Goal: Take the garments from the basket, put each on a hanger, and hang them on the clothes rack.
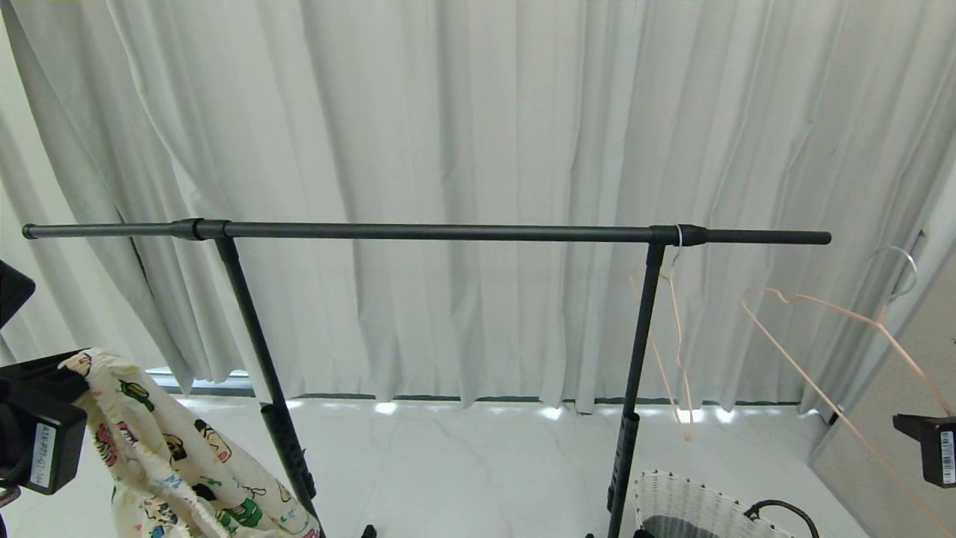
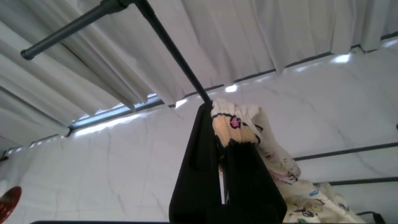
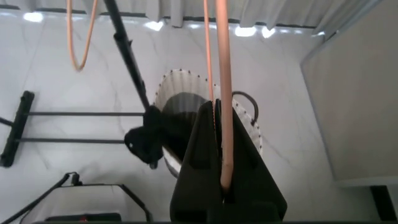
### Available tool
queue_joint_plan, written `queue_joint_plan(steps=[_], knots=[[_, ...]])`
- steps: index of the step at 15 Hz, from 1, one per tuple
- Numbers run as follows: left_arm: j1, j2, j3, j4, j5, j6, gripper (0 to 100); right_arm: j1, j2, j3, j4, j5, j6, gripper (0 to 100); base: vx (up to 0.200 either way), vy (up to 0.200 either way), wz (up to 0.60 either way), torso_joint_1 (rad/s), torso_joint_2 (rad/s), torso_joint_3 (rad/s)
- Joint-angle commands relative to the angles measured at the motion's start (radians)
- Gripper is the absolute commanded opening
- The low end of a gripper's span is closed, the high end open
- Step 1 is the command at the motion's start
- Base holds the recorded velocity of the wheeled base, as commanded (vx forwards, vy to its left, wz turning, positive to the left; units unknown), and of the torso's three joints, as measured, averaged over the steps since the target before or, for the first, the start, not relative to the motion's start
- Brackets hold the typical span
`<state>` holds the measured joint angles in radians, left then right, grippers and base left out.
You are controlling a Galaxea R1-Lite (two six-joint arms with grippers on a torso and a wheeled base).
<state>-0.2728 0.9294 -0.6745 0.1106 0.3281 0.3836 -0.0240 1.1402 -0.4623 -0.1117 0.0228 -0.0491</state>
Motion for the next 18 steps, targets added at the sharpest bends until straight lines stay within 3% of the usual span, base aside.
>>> queue_joint_plan(steps=[1,3,5,7,14,18], knots=[[0.000,-0.011,0.007,0.000,0.000,0.001,0,0.003,-0.053,0.019,0.001,0.000,0.000,0,-0.200,0.000,0.00,-0.002,0.00,0.007],[0.000,-0.018,0.010,0.000,0.000,0.001,0,0.012,-0.066,0.021,0.001,-0.001,-0.001,0,-0.200,0.000,0.00,0.005,0.00,0.002],[0.000,-0.020,0.010,-0.002,0.000,0.001,0,0.052,-0.093,0.005,-0.002,0.002,-0.063,0,-0.200,0.000,0.00,-0.002,0.00,0.002],[0.000,-0.020,0.010,0.000,0.000,0.003,0,0.101,-0.116,-0.021,-0.002,0.023,-0.101,0,0.000,0.000,0.00,0.000,0.00,0.000],[-0.017,-0.018,0.010,-0.002,0.002,0.004,0,0.315,-0.201,-0.047,0.006,0.031,-0.101,0,0.000,0.000,0.00,0.000,0.00,0.000],[-0.020,-0.020,0.009,-0.002,0.022,0.004,0,0.431,-0.198,-0.038,0.006,0.028,-0.101,0,0.000,0.200,0.00,0.002,0.00,0.005]])
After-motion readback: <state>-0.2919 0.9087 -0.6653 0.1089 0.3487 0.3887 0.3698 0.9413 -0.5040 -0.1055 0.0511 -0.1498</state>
